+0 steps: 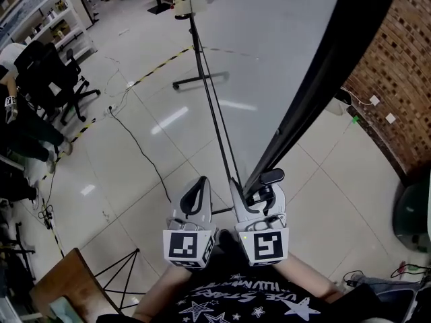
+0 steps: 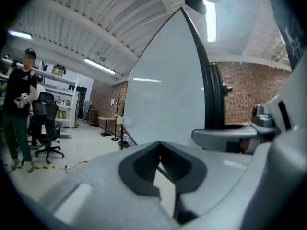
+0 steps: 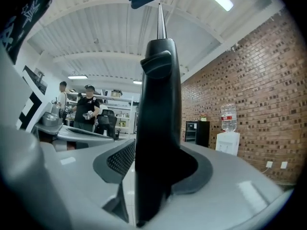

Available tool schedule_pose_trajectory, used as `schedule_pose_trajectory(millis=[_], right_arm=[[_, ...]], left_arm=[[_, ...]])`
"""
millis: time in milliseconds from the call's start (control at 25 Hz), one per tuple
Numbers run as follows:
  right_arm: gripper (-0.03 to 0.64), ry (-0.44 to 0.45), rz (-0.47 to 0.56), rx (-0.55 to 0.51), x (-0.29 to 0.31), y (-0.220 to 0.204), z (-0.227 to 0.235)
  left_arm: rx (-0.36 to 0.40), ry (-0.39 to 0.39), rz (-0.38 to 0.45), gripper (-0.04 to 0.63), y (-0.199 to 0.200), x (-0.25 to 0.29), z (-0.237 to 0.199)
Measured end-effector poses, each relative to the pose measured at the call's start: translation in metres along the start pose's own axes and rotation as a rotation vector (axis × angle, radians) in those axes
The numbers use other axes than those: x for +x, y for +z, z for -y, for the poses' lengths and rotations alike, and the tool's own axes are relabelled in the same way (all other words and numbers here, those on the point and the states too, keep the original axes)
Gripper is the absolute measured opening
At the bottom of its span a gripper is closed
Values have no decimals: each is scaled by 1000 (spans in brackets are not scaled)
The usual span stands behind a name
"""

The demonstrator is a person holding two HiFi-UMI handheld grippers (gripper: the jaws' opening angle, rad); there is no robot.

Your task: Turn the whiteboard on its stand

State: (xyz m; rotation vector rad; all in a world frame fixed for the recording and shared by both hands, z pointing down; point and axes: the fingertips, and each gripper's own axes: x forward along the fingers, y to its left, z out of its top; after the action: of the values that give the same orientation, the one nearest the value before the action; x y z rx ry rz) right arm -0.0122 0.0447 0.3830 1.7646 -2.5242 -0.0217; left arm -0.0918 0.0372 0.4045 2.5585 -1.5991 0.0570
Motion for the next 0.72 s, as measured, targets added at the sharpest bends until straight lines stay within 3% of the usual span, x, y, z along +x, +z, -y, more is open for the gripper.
schedule_pose_trajectory(millis=[360,720], right_arm=[[242,-49,16,-19,-27,6,-1],[272,-8,-13,-31,-45,-3,-6]], left_arm=[[1,-50,-1,6,-3,-3,12],[4,-56,8,6,-3,-9,27]])
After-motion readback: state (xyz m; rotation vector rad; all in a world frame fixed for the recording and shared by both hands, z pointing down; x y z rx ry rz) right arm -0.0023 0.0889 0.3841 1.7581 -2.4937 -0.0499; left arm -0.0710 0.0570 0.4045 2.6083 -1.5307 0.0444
